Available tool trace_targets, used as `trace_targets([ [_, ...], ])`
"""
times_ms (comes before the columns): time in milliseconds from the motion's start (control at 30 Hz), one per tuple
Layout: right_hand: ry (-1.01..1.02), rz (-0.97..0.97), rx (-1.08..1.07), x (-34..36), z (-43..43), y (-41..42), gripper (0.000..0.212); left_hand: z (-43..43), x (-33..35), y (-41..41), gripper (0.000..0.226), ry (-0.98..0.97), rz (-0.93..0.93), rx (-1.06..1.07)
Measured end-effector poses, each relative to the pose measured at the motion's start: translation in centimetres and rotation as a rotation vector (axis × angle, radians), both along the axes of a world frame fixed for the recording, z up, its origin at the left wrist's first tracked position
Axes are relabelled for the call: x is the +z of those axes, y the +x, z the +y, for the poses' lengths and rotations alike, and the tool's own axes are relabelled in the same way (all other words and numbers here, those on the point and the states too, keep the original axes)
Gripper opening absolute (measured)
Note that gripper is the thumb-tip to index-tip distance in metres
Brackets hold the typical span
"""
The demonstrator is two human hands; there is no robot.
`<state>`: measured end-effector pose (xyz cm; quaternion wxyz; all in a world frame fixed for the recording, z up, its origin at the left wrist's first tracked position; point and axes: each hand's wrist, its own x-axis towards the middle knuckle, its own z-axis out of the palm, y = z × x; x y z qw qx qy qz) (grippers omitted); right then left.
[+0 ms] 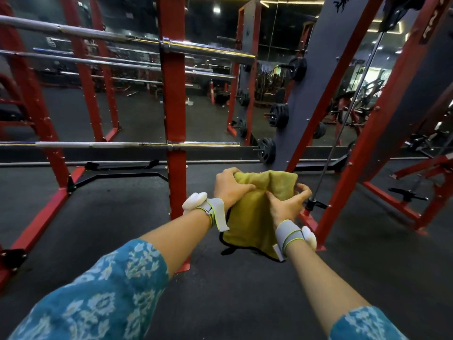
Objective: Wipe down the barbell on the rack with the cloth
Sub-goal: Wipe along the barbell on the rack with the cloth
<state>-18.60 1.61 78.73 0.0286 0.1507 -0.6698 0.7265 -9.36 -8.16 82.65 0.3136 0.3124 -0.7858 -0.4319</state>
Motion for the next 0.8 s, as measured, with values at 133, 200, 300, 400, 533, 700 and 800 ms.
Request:
trace_targets([
  [133,0.139,0.202,0.267,-1.7,-2.8,-1.6,0.076,-1.9,-0.4,-3.5,0.028,0.230,0.114,0.274],
  [200,0.303,0.392,0.393,-2.6,-5.0,-3.2,0.084,-3.8,-0.6,-6.1,0.027,0.344,0.164,0.341],
  [300,0.526,0.461,0.438,-3.3,-8.2,-5.7,0.105,-6.7,-0.5,-9.6,0.034,0.400,0.176,0.330],
  [400,0.573,0.433,0.449,-3.9,-11.2,-8.5,0.114,-9.6,-1.1,-12.6,0.032,0.391,0.146,0.303],
  [533,0.800,0.443,0.417,-2.8,-16.5,-13.3,0.115,-15.5,-2.3,-17.3,0.034,0.513,0.144,0.352],
  [700,0.964,0.587,0.333,-3.8,-21.4,-17.3,0.105,-20.4,-3.8,-22.1,0.037,0.584,0.159,0.334],
  [800,0.932,0.638,0.283,-5.6,-23.7,-18.8,0.104,-23.0,-5.2,-24.1,0.027,0.533,0.143,0.349],
])
